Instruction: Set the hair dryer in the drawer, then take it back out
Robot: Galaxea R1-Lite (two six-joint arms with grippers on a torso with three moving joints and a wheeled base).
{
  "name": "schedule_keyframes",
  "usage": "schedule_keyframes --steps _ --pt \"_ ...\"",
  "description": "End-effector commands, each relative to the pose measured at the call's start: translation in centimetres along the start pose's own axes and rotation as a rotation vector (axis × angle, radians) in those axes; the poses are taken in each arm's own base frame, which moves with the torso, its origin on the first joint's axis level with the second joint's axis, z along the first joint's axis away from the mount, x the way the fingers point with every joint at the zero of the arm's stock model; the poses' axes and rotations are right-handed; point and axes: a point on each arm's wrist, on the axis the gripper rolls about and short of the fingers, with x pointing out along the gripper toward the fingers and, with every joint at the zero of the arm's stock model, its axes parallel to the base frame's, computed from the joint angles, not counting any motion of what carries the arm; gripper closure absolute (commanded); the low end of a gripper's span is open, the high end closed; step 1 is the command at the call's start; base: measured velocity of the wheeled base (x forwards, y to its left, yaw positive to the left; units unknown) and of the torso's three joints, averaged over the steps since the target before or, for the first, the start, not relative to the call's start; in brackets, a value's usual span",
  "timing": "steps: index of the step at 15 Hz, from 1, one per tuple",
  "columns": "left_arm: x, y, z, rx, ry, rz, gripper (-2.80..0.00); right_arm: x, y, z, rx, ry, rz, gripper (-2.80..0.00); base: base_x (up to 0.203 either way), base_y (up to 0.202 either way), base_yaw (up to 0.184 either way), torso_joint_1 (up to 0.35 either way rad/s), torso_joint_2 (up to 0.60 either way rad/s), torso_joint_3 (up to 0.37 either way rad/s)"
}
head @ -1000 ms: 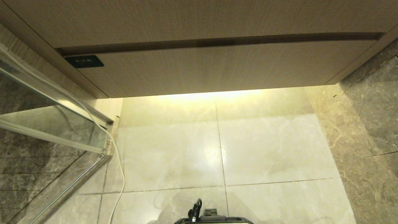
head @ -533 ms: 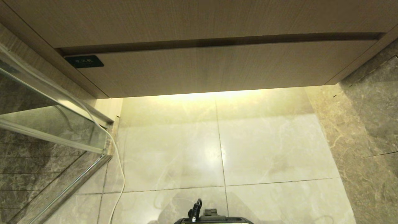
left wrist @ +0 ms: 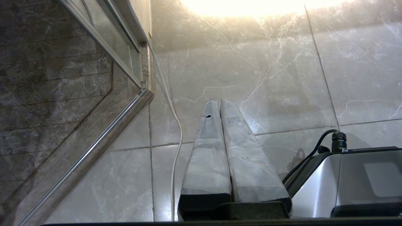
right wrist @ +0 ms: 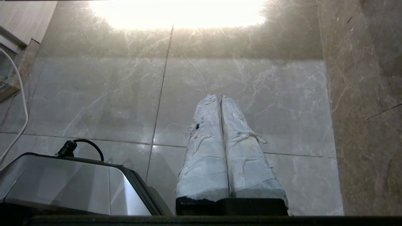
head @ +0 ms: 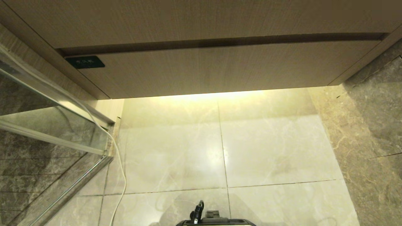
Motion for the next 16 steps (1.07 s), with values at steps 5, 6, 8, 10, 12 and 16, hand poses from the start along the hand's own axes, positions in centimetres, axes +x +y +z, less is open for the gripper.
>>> schedule_keyframes --steps 5,6,8,10,12,16 --pt "0.01 0.0 -0.03 -0.004 0.0 0.0 0.0 -0.1 0.05 -1.16 0.008 0.0 0.0 0.0 0.0 0.0 0.0 0.0 0.0 0.0" --pt "0.01 0.0 -0.03 -0.004 0.0 0.002 0.0 -0.1 0.05 -1.18 0.011 0.001 0.0 0.0 0.0 0.0 0.0 0.0 0.0 0.0" --pt "0.01 0.0 -0.03 -0.004 0.0 0.002 0.0 -0.1 0.05 -1.18 0.011 0.001 0.0 0.0 0.0 0.0 0.0 0.0 0.0 0.0" --pt "0.01 0.0 -0.03 -0.004 0.0 0.0 0.0 -0.1 0.05 -1.18 0.011 0.001 0.0 0.0 0.0 0.0 0.0 0.0 0.0 0.0" --pt "0.01 0.0 -0.03 -0.004 0.0 0.001 0.0 -0.1 0.05 -1.18 0.011 0.001 0.0 0.0 0.0 0.0 0.0 0.0 0.0 0.0" --pt "0.01 0.0 -0.05 -0.005 0.001 0.002 0.0 -0.1 0.05 -1.17 0.008 0.001 0.0 0.0 0.0 0.0 0.0 0.0 0.0 0.0"
